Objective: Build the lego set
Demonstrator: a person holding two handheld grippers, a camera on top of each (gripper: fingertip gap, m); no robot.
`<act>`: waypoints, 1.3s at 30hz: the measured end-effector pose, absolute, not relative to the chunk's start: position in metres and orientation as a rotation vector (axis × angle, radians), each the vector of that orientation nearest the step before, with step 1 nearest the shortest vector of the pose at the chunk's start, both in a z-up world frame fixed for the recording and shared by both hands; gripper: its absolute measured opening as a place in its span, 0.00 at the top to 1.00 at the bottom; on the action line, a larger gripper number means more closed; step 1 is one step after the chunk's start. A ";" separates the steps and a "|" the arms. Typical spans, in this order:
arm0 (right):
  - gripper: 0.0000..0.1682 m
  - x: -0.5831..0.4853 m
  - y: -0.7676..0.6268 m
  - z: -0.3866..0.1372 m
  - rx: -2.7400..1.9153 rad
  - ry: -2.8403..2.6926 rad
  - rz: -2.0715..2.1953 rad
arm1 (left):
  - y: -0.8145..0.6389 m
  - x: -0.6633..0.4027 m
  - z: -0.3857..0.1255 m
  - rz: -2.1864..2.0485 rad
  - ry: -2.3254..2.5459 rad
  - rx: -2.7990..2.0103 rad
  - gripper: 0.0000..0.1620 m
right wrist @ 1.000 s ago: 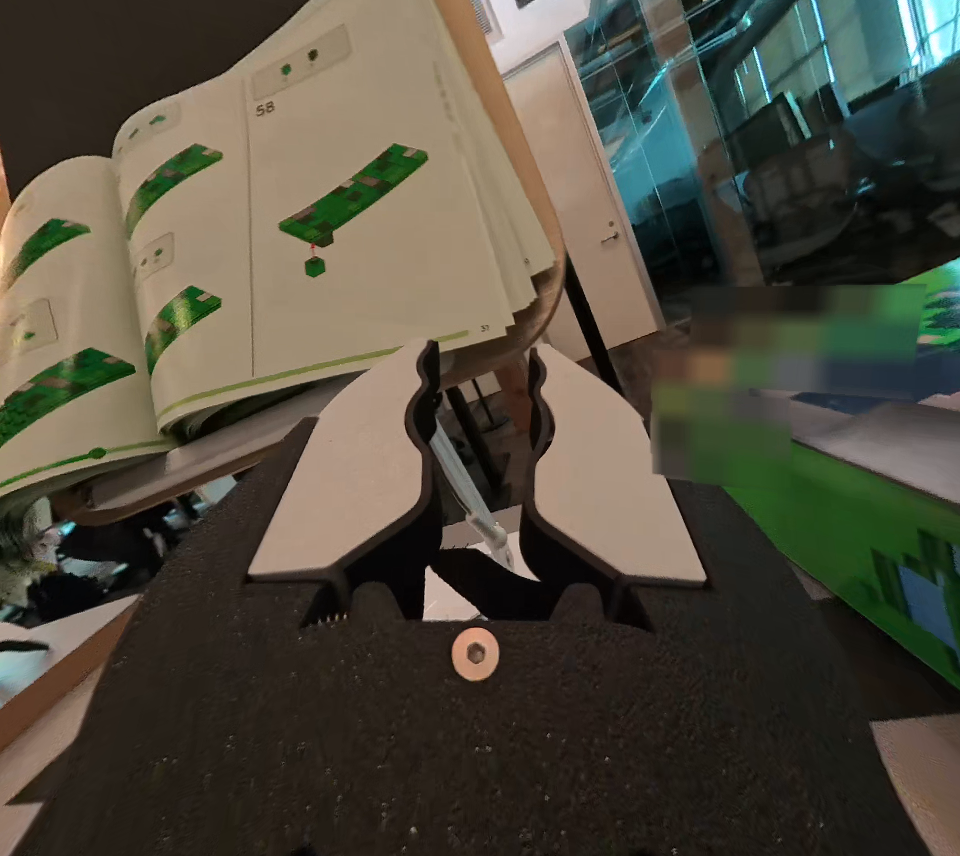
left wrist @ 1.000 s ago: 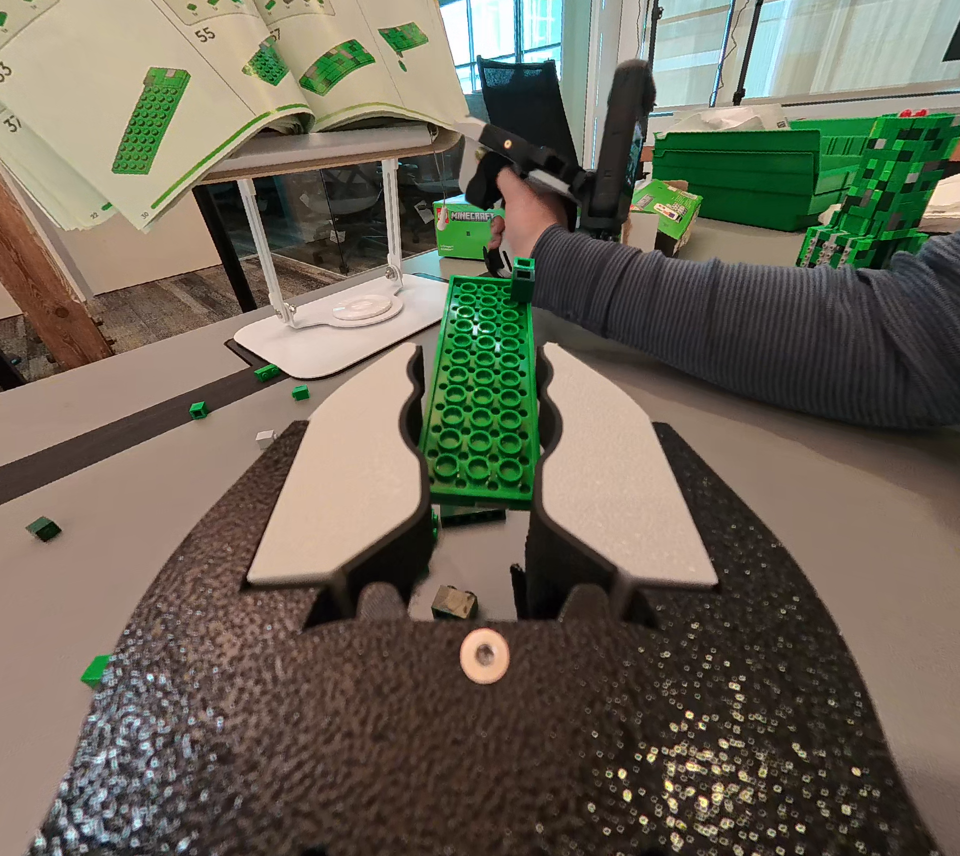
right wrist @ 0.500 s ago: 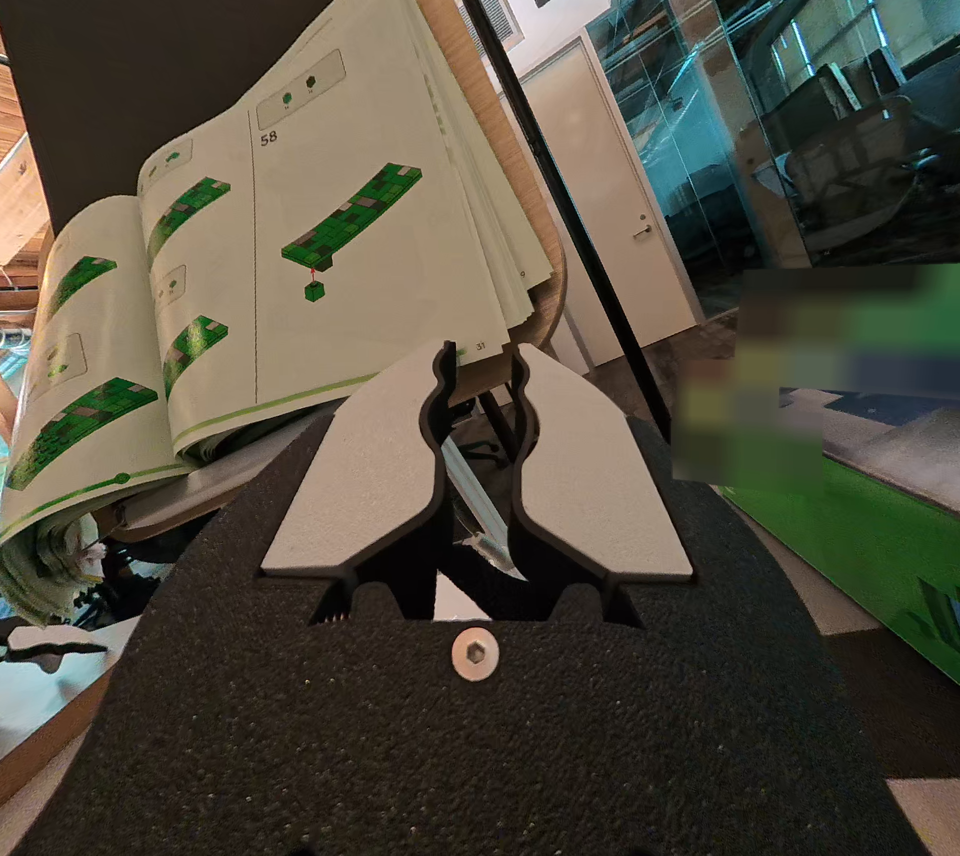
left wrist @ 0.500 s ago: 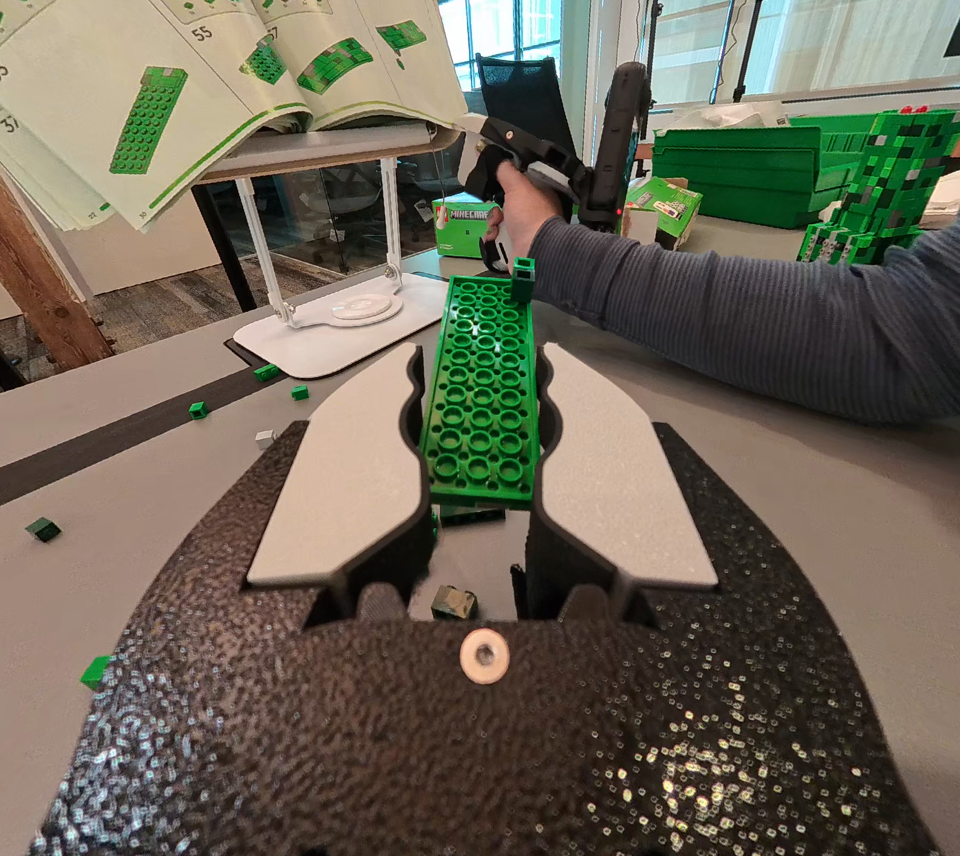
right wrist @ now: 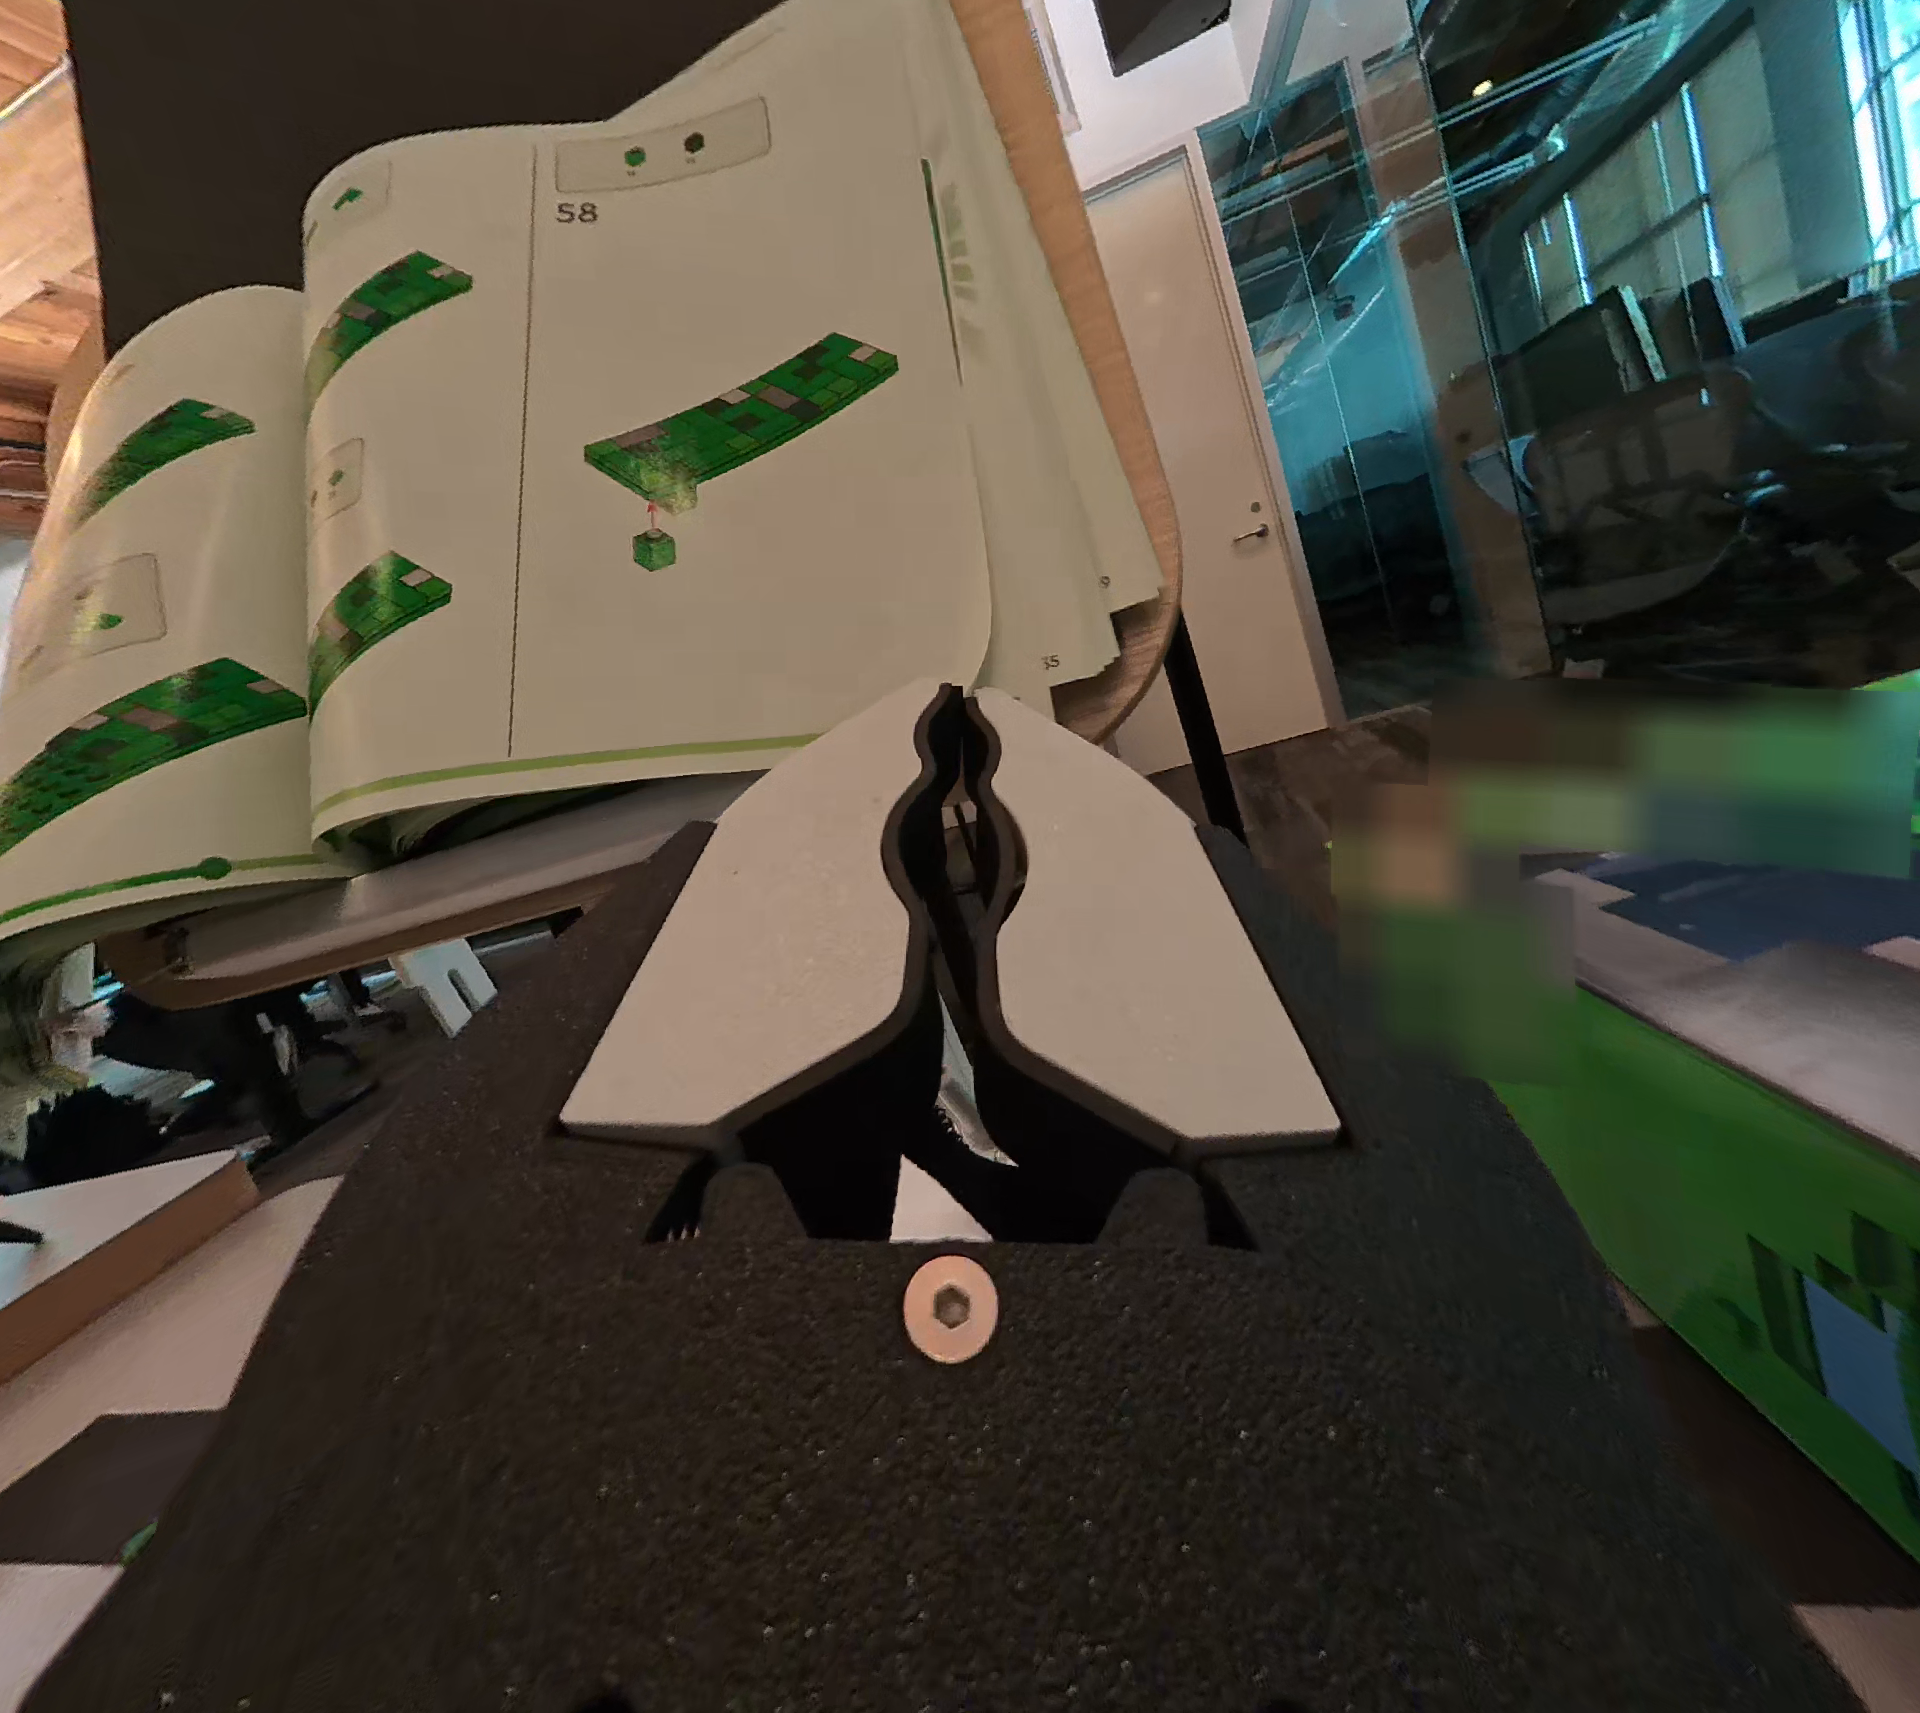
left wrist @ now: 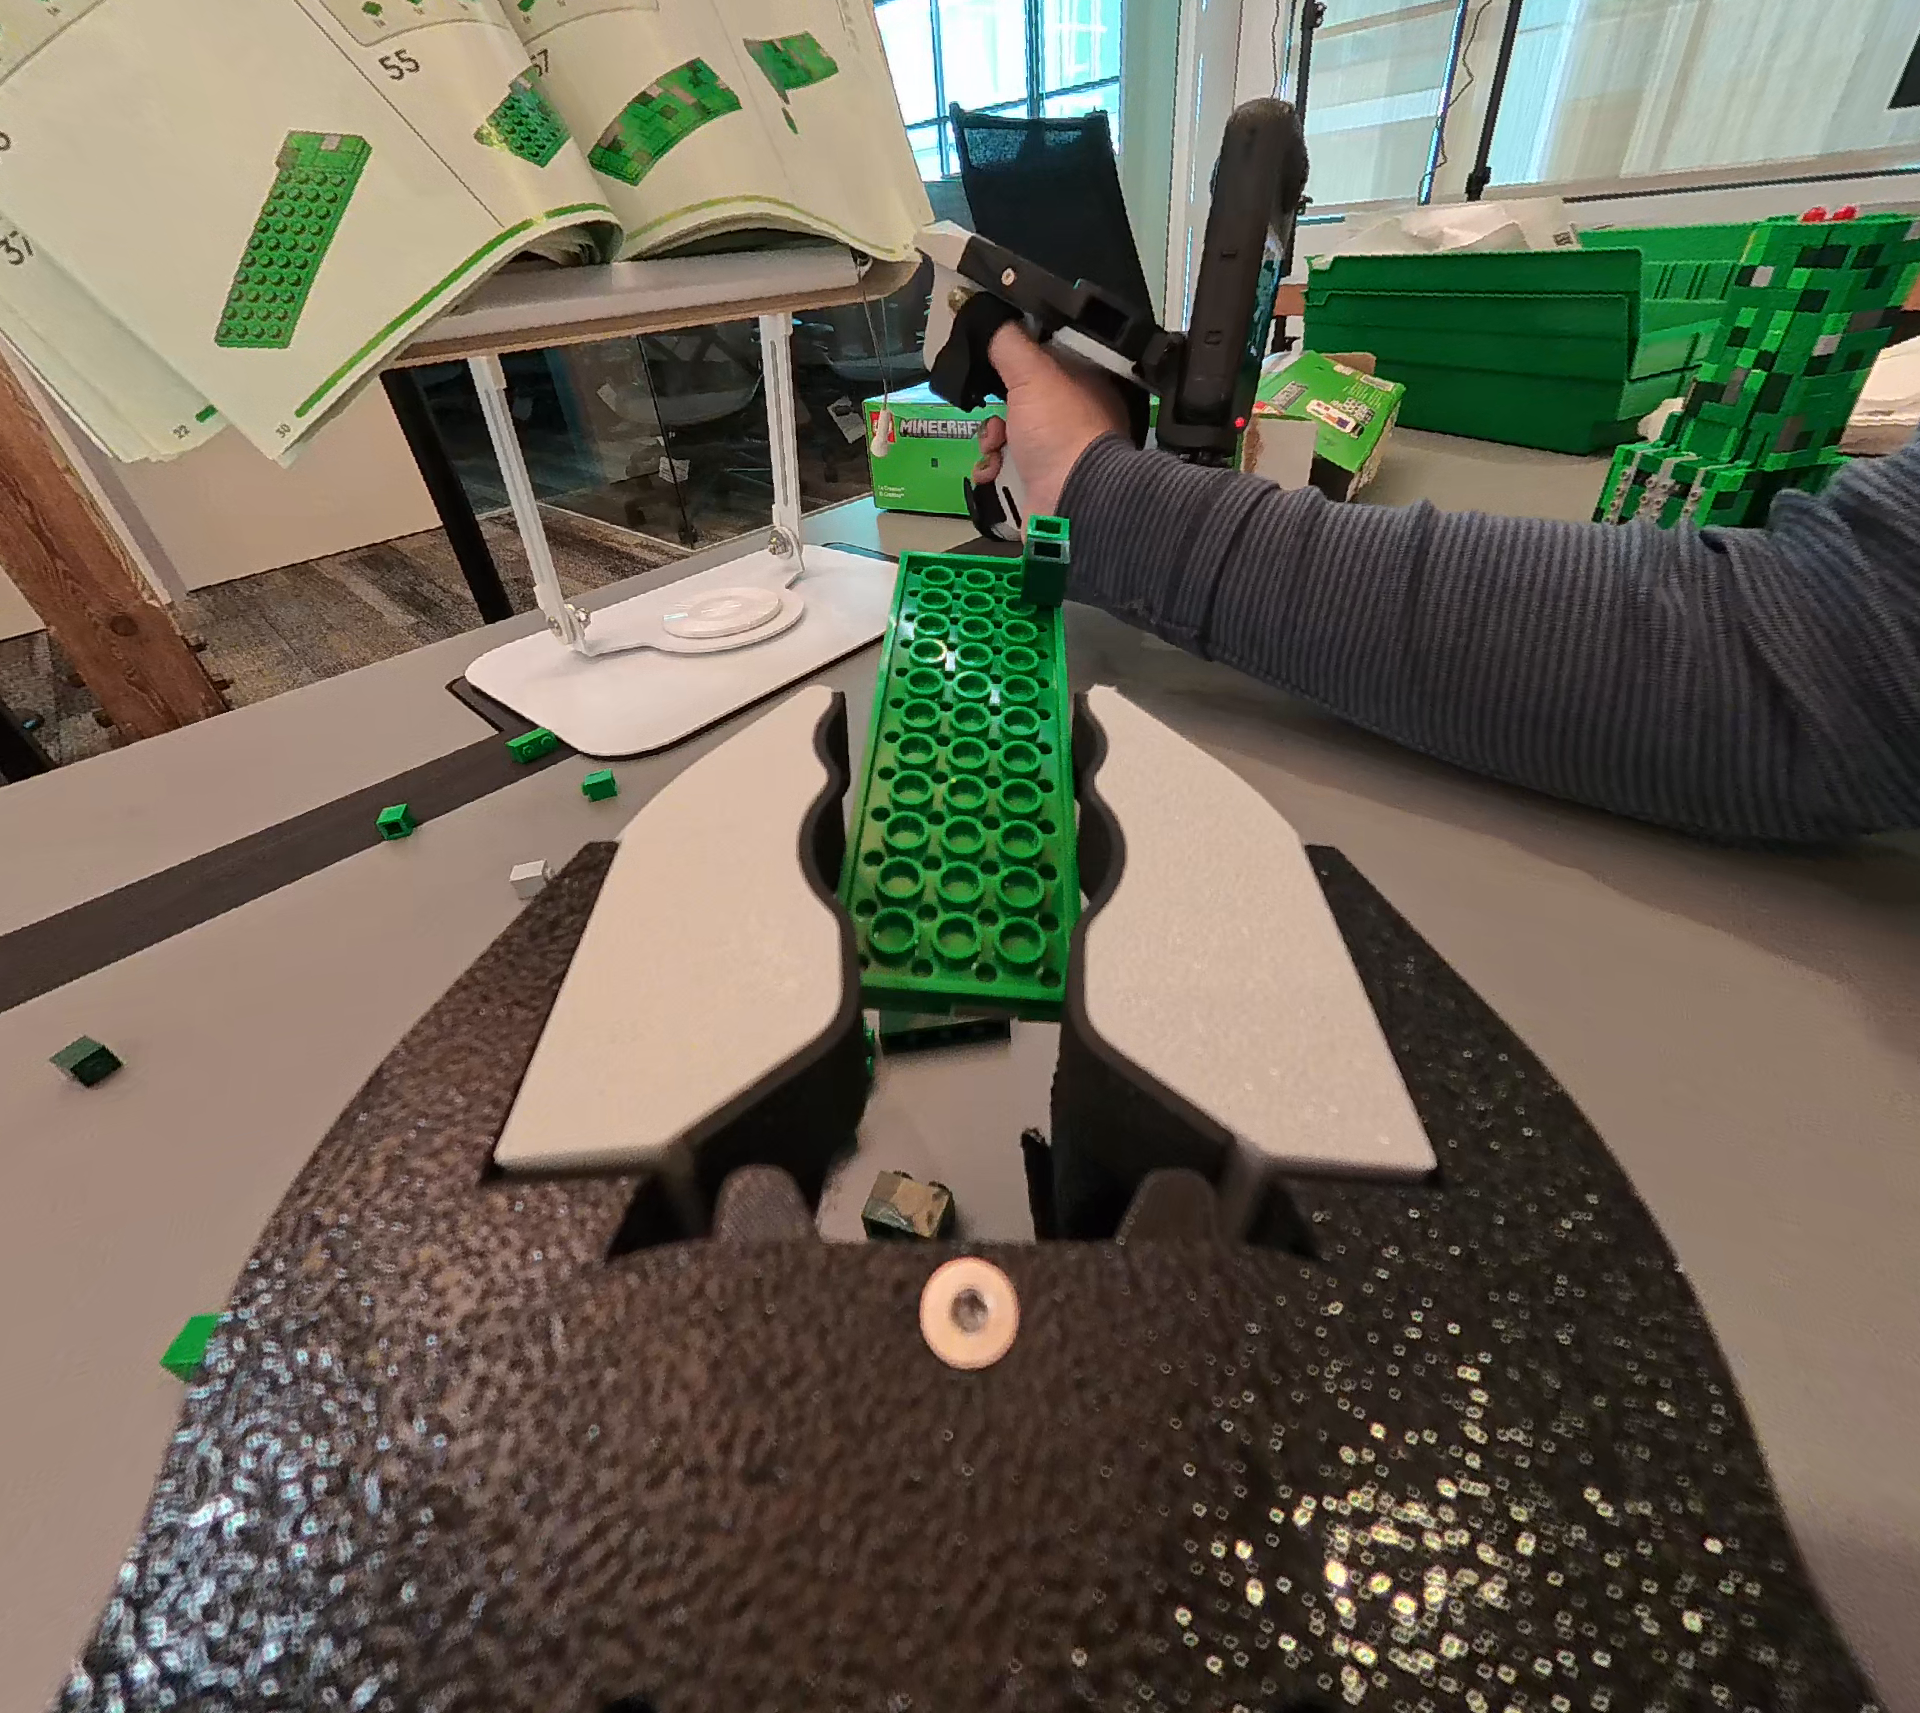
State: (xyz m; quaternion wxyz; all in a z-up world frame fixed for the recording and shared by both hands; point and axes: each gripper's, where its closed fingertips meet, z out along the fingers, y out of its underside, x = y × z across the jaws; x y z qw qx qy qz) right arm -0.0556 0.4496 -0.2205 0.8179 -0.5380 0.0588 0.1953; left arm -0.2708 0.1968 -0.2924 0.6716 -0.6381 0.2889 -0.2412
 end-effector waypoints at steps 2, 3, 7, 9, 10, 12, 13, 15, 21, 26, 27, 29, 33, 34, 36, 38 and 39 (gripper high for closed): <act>1.00 -0.059 0.447 -0.217 -1.132 0.089 0.400 | 0.197 -0.271 -0.292 -0.544 0.651 -1.438 0.75; 1.00 -0.062 0.445 -0.215 -1.126 0.070 0.393 | 0.197 -0.271 -0.292 -0.544 0.651 -1.438 0.75; 1.00 -0.080 0.435 -0.202 -1.090 -0.021 0.394 | 0.197 -0.270 -0.293 -0.543 0.653 -1.441 0.75; 1.00 -0.102 0.426 -0.191 -1.071 -0.103 0.415 | 0.197 -0.270 -0.293 -0.542 0.655 -1.442 0.75; 1.00 -0.118 0.419 -0.185 -1.057 -0.161 0.422 | 0.197 -0.270 -0.293 -0.541 0.655 -1.442 0.75; 1.00 -0.161 0.402 -0.172 -1.019 -0.317 0.434 | 0.197 -0.270 -0.293 -0.542 0.653 -1.441 0.75; 1.00 -0.186 0.391 -0.168 -1.000 -0.408 0.450 | 0.197 -0.271 -0.293 -0.542 0.651 -1.439 0.75; 1.00 -0.239 0.367 -0.168 -0.979 -0.597 0.503 | 0.197 -0.271 -0.292 -0.543 0.645 -1.434 0.75; 1.00 -0.325 0.337 -0.194 -1.035 -0.959 0.505 | 0.197 -0.272 -0.291 -0.546 0.642 -1.432 0.75; 1.00 -0.333 0.360 -0.192 -1.101 -0.927 0.489 | 0.197 -0.271 -0.292 -0.541 0.648 -1.435 0.75; 1.00 -0.335 0.365 -0.192 -1.115 -0.925 0.496 | 0.197 -0.271 -0.292 -0.542 0.647 -1.434 0.75; 1.00 -0.342 0.371 -0.195 -1.126 -0.940 0.506 | 0.197 -0.272 -0.291 -0.544 0.642 -1.433 0.75; 1.00 -0.355 0.377 -0.209 -1.173 -0.982 0.528 | 0.197 -0.273 -0.291 -0.550 0.632 -1.430 0.75; 1.00 -0.357 0.379 -0.213 -1.193 -0.989 0.521 | 0.197 -0.273 -0.290 -0.551 0.629 -1.430 0.75; 1.00 -0.359 0.384 -0.222 -1.245 -0.999 0.517 | 0.197 -0.273 -0.290 -0.553 0.627 -1.430 0.75; 1.00 -0.361 0.388 -0.228 -1.282 -1.002 0.518 | 0.197 -0.273 -0.290 -0.553 0.626 -1.429 0.75; 1.00 -0.361 0.390 -0.230 -1.299 -1.007 0.514 | 0.197 -0.273 -0.290 -0.553 0.627 -1.429 0.75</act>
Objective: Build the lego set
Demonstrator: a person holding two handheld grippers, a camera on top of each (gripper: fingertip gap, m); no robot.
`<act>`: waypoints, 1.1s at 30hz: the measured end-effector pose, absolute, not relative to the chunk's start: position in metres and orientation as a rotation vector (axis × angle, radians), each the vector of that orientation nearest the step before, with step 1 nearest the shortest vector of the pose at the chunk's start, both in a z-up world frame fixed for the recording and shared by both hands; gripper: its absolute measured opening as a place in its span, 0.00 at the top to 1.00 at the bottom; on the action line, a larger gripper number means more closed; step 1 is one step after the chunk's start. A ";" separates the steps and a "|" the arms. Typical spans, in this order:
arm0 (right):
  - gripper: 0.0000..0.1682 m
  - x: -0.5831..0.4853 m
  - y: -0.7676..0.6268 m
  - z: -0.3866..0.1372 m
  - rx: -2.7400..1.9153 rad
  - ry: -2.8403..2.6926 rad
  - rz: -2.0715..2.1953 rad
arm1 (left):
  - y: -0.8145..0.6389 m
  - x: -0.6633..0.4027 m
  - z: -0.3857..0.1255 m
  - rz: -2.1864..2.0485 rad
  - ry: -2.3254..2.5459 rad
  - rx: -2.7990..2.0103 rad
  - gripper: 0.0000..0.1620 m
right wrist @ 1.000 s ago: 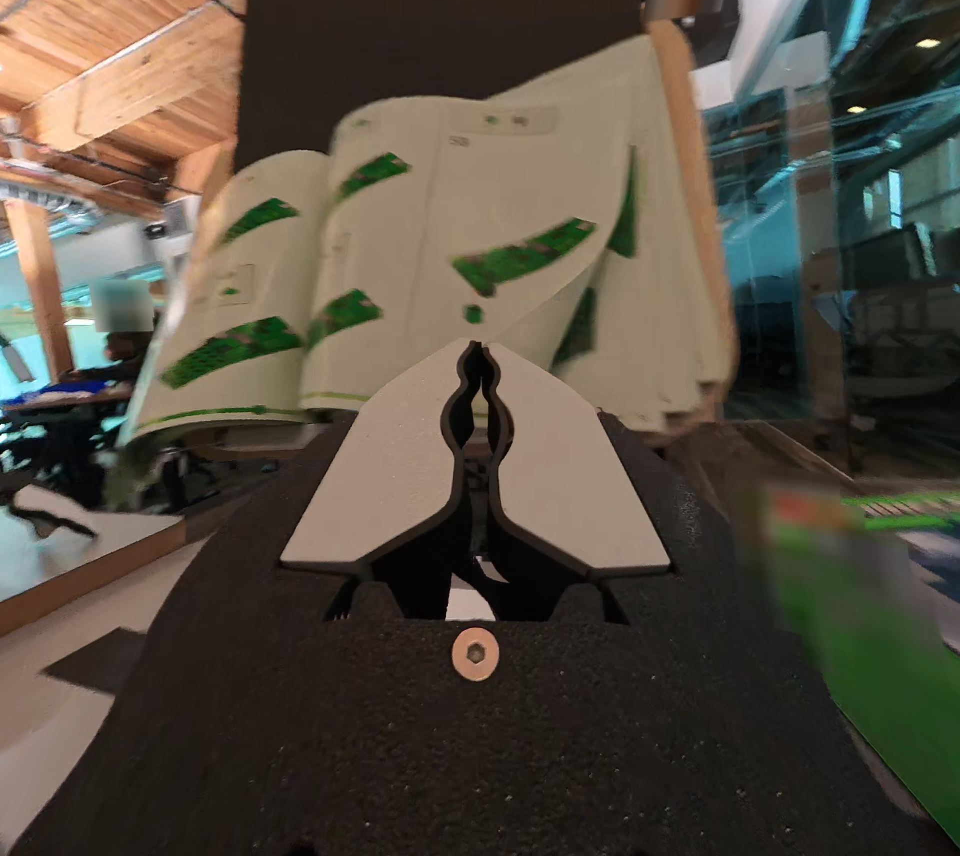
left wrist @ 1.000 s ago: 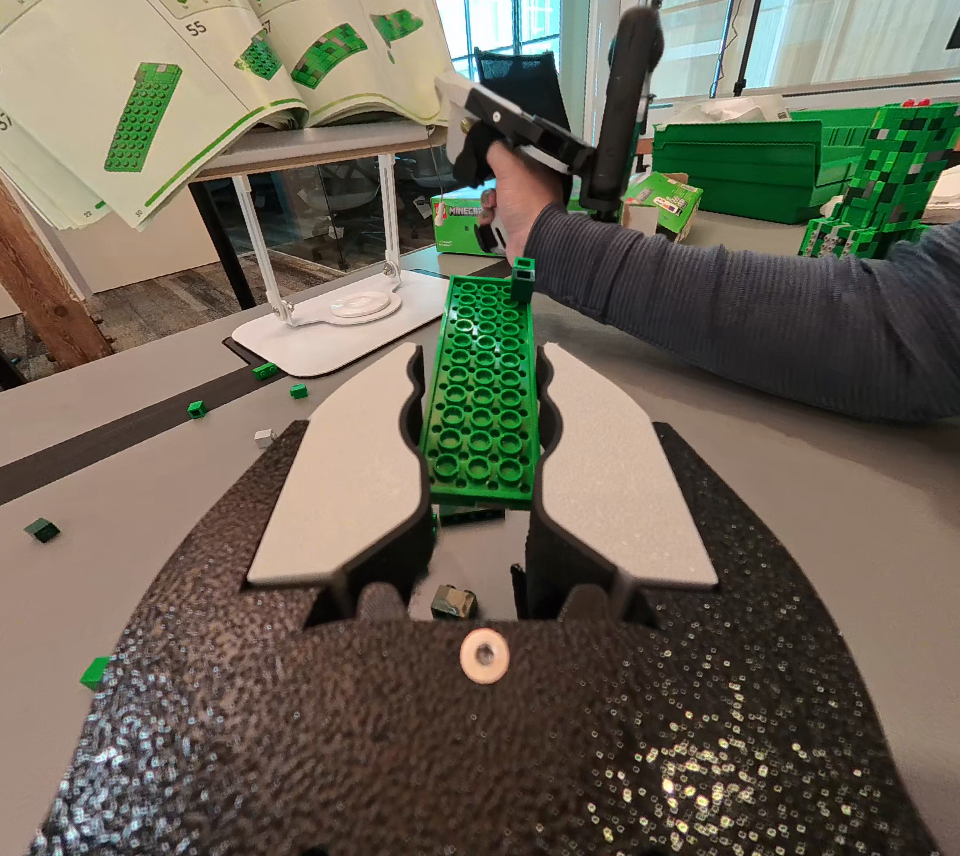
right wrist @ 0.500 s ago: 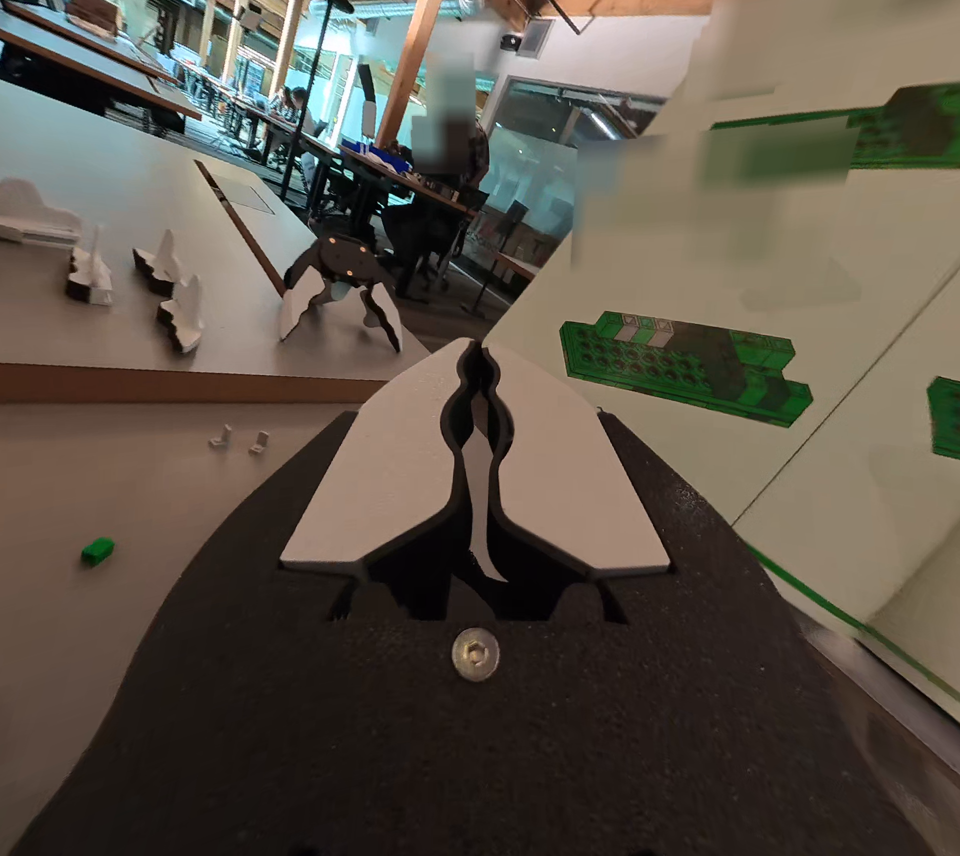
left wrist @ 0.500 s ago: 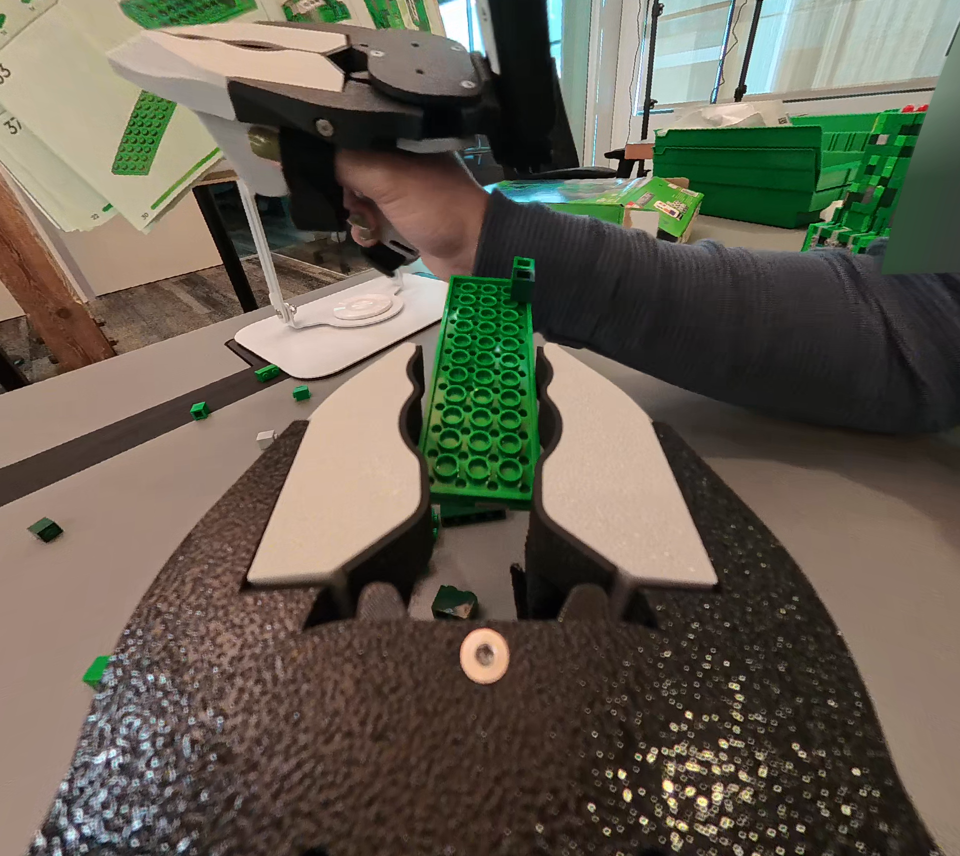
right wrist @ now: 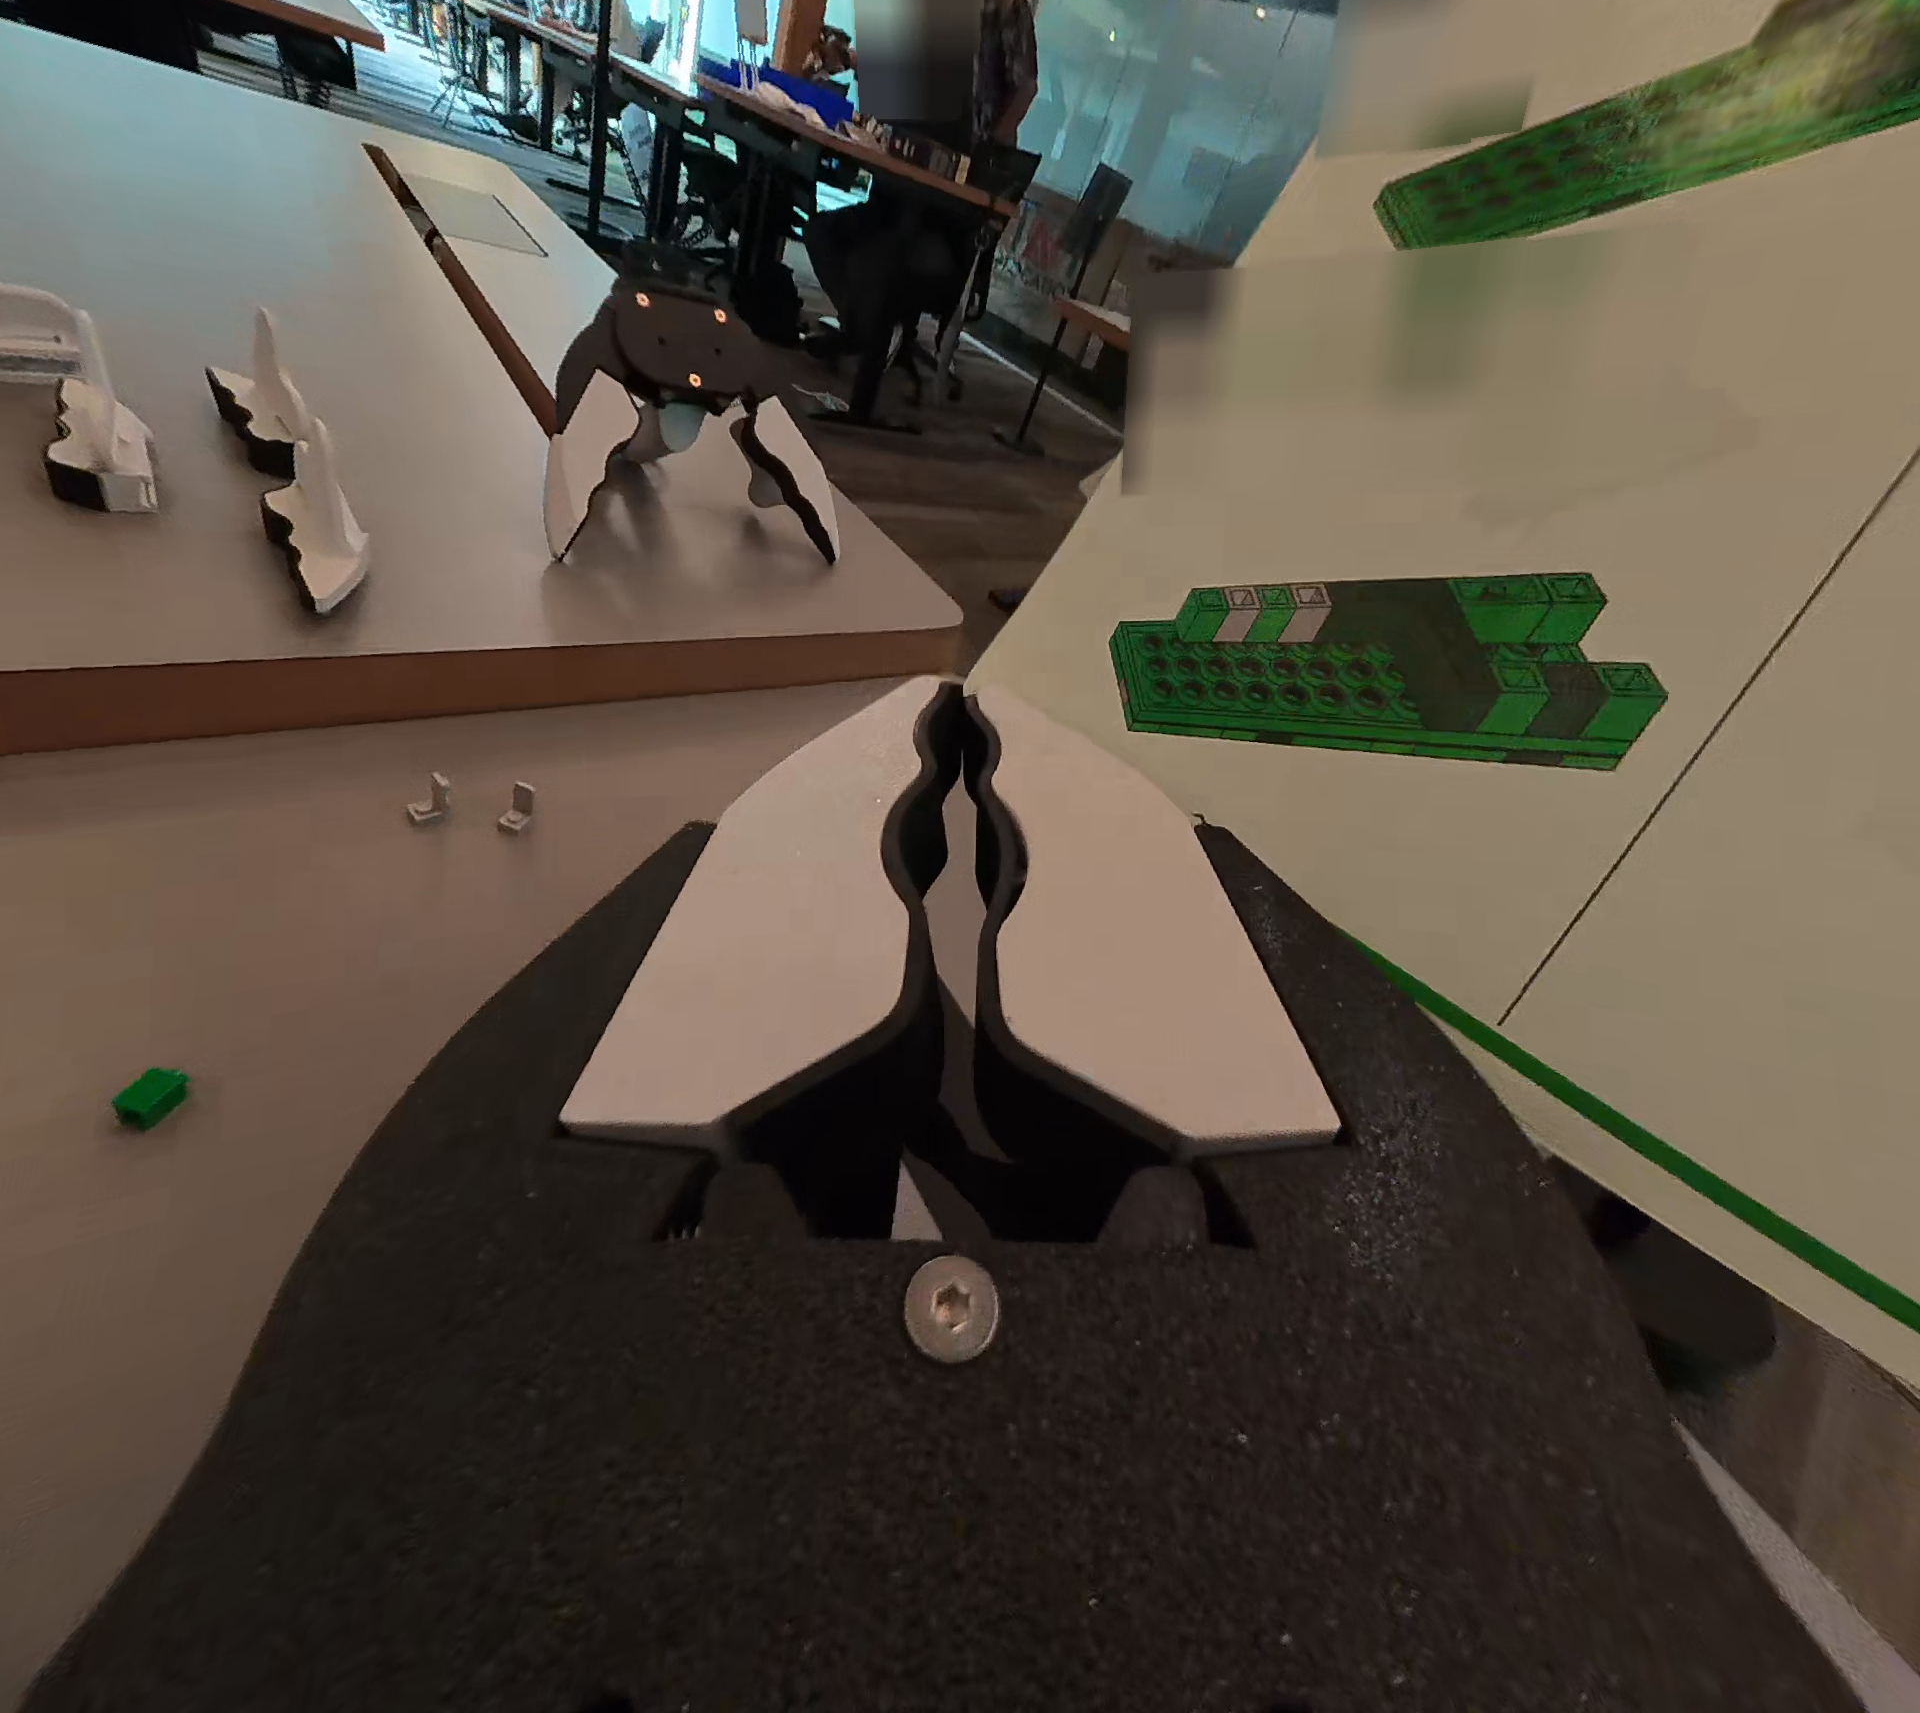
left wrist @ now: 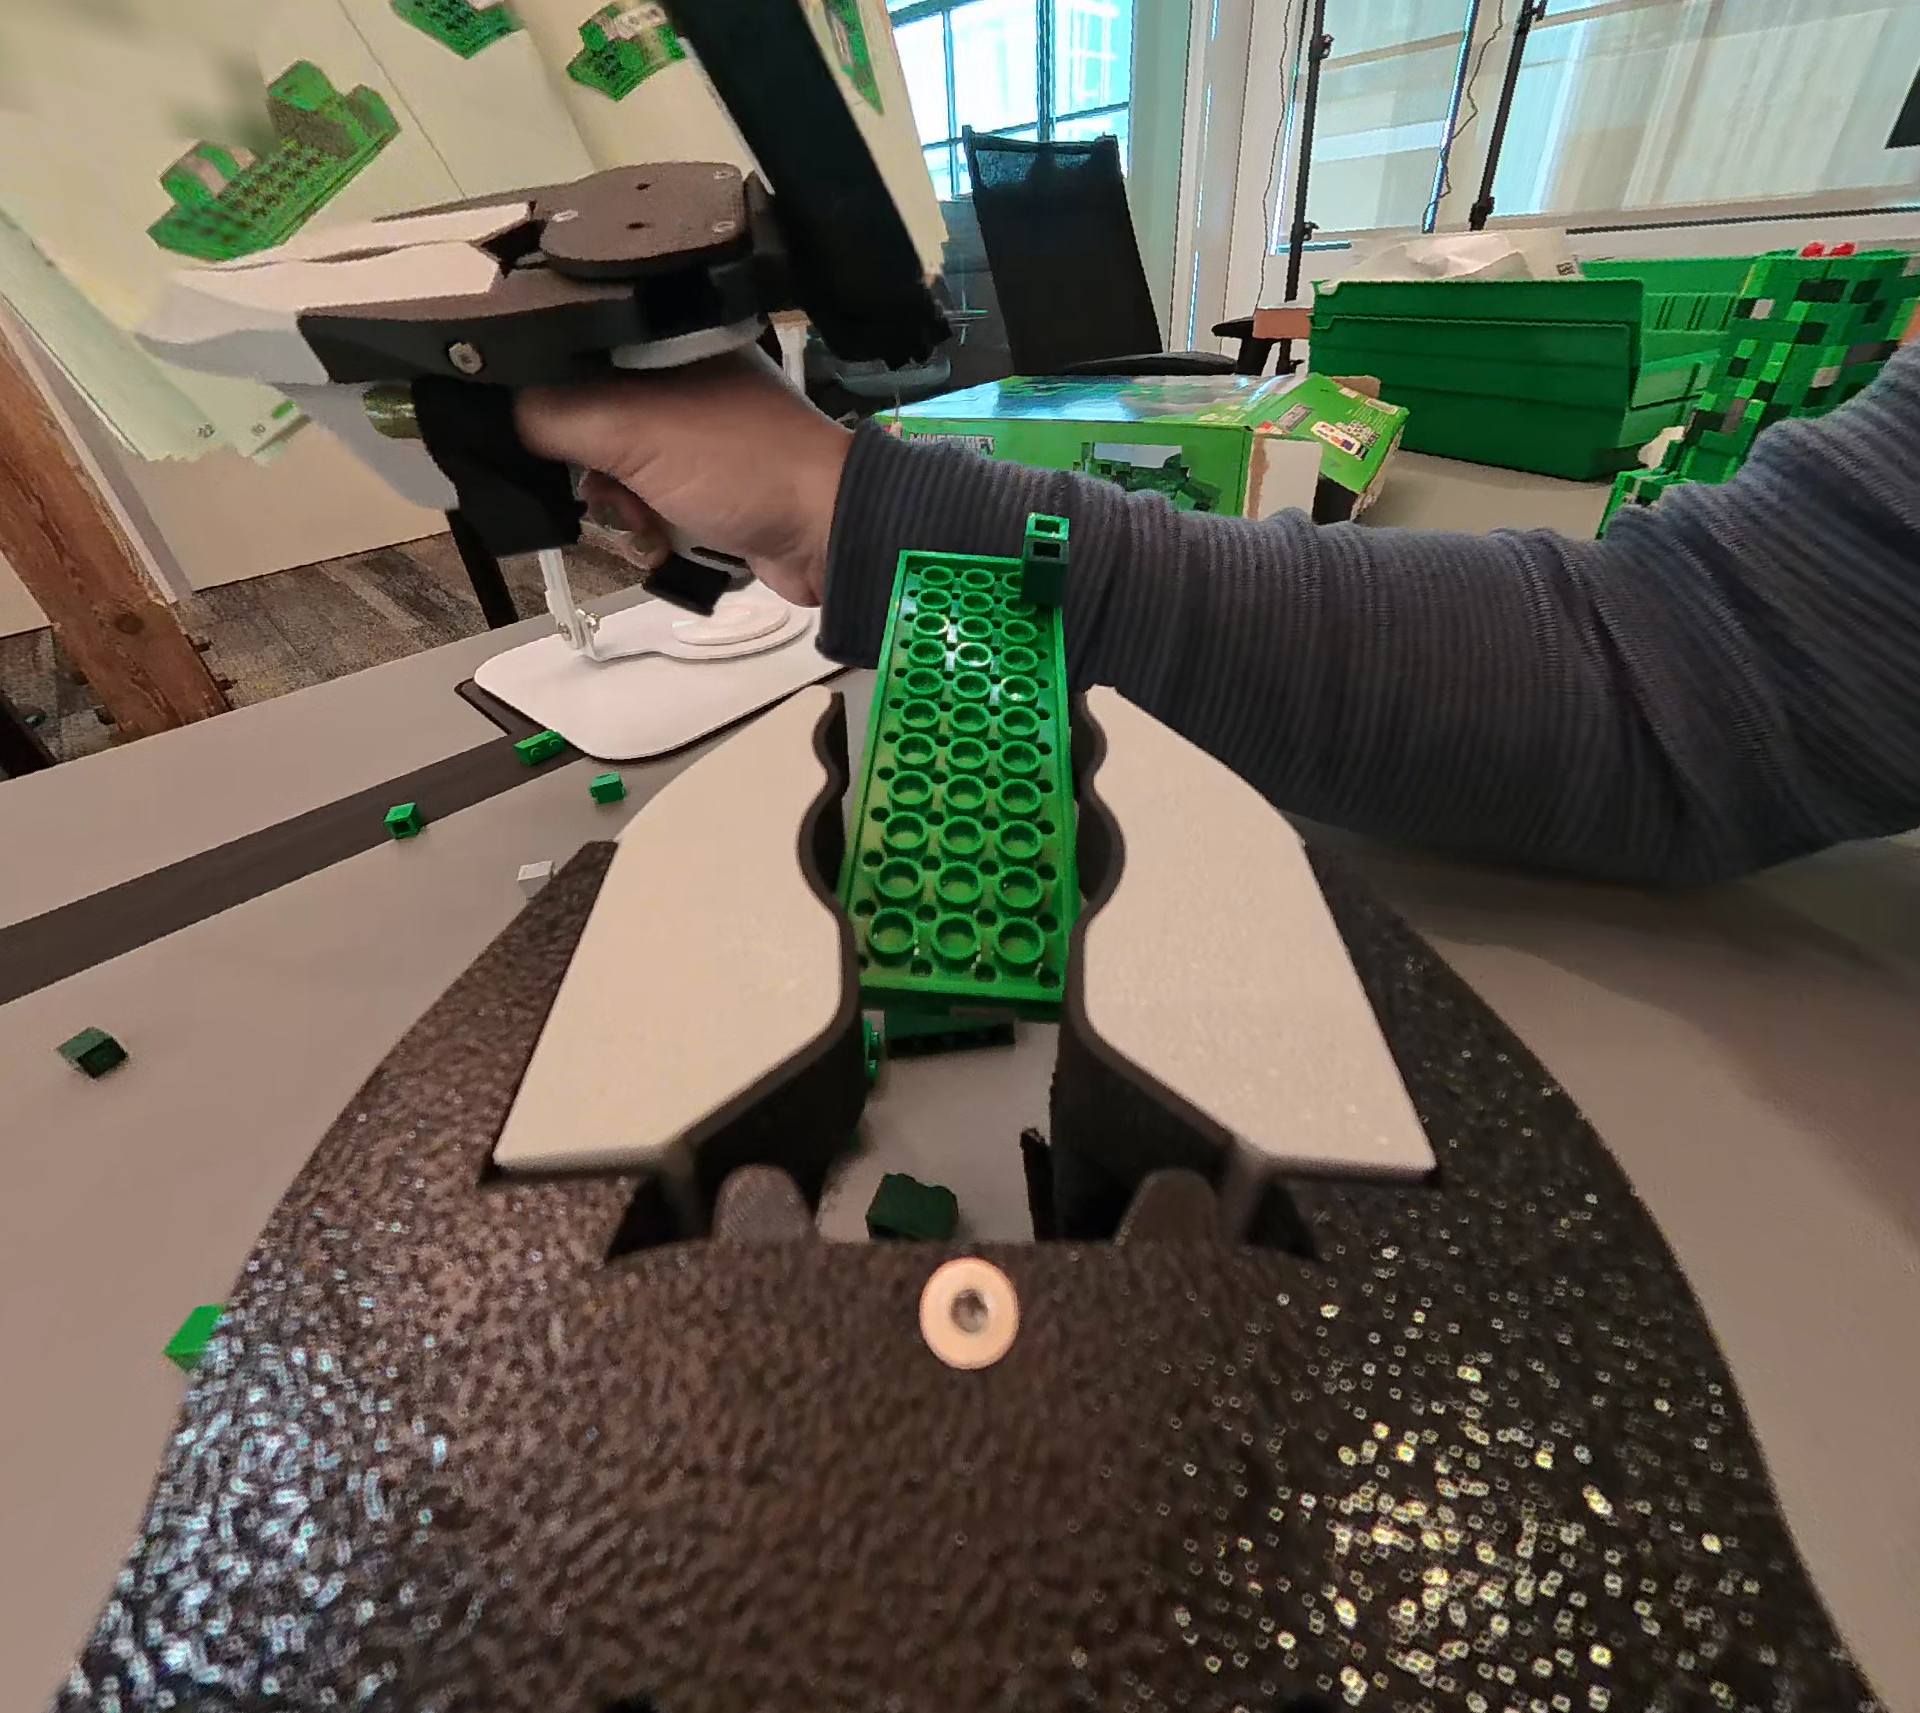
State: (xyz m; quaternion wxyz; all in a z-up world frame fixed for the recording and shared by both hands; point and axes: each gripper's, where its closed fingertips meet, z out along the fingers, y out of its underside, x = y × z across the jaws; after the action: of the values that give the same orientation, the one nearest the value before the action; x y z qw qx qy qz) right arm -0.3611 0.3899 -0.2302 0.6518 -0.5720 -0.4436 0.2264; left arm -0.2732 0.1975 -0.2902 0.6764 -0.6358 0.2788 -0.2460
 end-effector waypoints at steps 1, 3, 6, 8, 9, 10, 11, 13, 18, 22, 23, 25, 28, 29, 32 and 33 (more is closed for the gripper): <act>1.00 -0.362 0.391 -0.232 -1.306 -1.013 0.511 | 0.197 -0.273 -0.290 -0.553 0.627 -1.429 0.75; 1.00 -0.364 0.394 -0.234 -1.308 -1.010 0.500 | 0.198 -0.273 -0.290 -0.553 0.628 -1.430 0.75; 1.00 -0.366 0.400 -0.232 -1.305 -0.990 0.486 | 0.197 -0.273 -0.290 -0.552 0.629 -1.430 0.75; 1.00 -0.366 0.406 -0.228 -1.303 -0.956 0.477 | 0.197 -0.273 -0.290 -0.553 0.626 -1.428 0.75; 1.00 -0.366 0.408 -0.227 -1.303 -0.942 0.473 | 0.197 -0.273 -0.290 -0.555 0.624 -1.427 0.75; 1.00 -0.367 0.410 -0.228 -1.306 -0.935 0.472 | 0.198 -0.274 -0.289 -0.558 0.620 -1.426 0.75; 1.00 -0.368 0.411 -0.230 -1.311 -0.936 0.477 | 0.198 -0.274 -0.289 -0.560 0.616 -1.425 0.75; 1.00 -0.370 0.412 -0.234 -1.314 -0.941 0.486 | 0.198 -0.275 -0.288 -0.564 0.608 -1.423 0.75; 1.00 -0.374 0.410 -0.241 -1.304 -0.975 0.489 | 0.198 -0.276 -0.287 -0.569 0.598 -1.419 0.75; 1.00 -0.372 0.414 -0.243 -1.310 -0.950 0.471 | 0.198 -0.277 -0.287 -0.573 0.592 -1.417 0.75; 1.00 -0.371 0.415 -0.243 -1.307 -0.939 0.463 | 0.198 -0.277 -0.287 -0.574 0.591 -1.417 0.75; 0.96 -0.370 0.416 -0.242 -1.296 -0.925 0.450 | 0.198 -0.277 -0.287 -0.574 0.591 -1.417 0.75; 0.90 -0.371 0.415 -0.242 -1.291 -0.925 0.458 | 0.198 -0.277 -0.287 -0.574 0.591 -1.417 0.75; 0.89 -0.371 0.415 -0.242 -1.287 -0.926 0.463 | 0.198 -0.277 -0.287 -0.574 0.591 -1.418 0.75; 0.88 -0.374 0.409 -0.242 -1.258 -0.954 0.496 | 0.198 -0.277 -0.287 -0.573 0.590 -1.417 0.75; 0.88 -0.375 0.407 -0.243 -1.245 -0.968 0.510 | 0.198 -0.277 -0.287 -0.573 0.590 -1.417 0.75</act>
State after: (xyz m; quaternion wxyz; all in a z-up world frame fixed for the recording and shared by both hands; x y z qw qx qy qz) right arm -0.3751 0.4068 -0.2429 0.6759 -0.5537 -0.4303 0.2267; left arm -0.2772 0.1985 -0.2868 0.6827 -0.6320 0.2630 -0.2556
